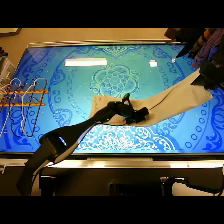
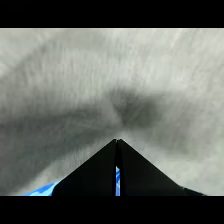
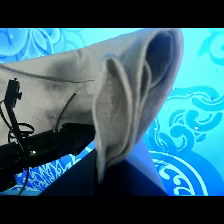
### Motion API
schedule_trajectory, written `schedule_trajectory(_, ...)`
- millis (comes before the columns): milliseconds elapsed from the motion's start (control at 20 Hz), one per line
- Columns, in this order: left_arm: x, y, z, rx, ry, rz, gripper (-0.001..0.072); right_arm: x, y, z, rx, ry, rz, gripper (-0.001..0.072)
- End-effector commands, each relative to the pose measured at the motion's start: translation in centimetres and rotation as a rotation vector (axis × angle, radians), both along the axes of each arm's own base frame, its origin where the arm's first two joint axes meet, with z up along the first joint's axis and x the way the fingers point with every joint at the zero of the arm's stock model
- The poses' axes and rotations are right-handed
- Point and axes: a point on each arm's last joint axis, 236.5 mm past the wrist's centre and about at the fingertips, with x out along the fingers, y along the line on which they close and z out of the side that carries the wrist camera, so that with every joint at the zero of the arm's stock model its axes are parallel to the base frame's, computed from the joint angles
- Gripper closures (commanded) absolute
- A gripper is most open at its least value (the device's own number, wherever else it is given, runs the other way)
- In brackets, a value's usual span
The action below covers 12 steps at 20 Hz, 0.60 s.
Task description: Fold the clothes and pants, and hang the long-sleeved shirts on hangers.
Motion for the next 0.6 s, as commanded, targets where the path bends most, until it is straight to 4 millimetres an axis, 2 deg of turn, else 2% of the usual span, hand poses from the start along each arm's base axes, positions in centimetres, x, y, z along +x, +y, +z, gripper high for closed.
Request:
schedule_trajectory(0,1.8,5.3,4.3,0.058,-0.093,-0.100,0.0692,0.9,2.2,1.2,0.087,-0.045,0.020,0.0681)
schedule_trajectory(100,4.0,10.9,9.0,0.117,-0.198,-0.116,0.0692,1.6,4.5,1.6,0.127,-0.053,0.013,0.0682)
schedule_trajectory(200,5.2,17.4,13.6,0.192,-0.287,-0.117,0.0691,2.2,8.4,2.0,0.147,-0.068,0.045,0.0683)
schedule_trajectory(250,5.3,20.7,15.8,0.228,-0.315,-0.114,0.0691,2.6,10.5,2.2,0.153,-0.080,0.057,0.0683)
schedule_trajectory(400,3.3,28.6,21.2,0.310,-0.360,-0.120,0.0691,3.7,16.8,1.6,0.137,-0.107,0.096,0.0683)
schedule_trajectory(550,0.6,34.8,25.6,0.391,-0.382,-0.071,0.0690,4.3,23.7,-1.2,0.156,-0.079,0.169,0.0683)
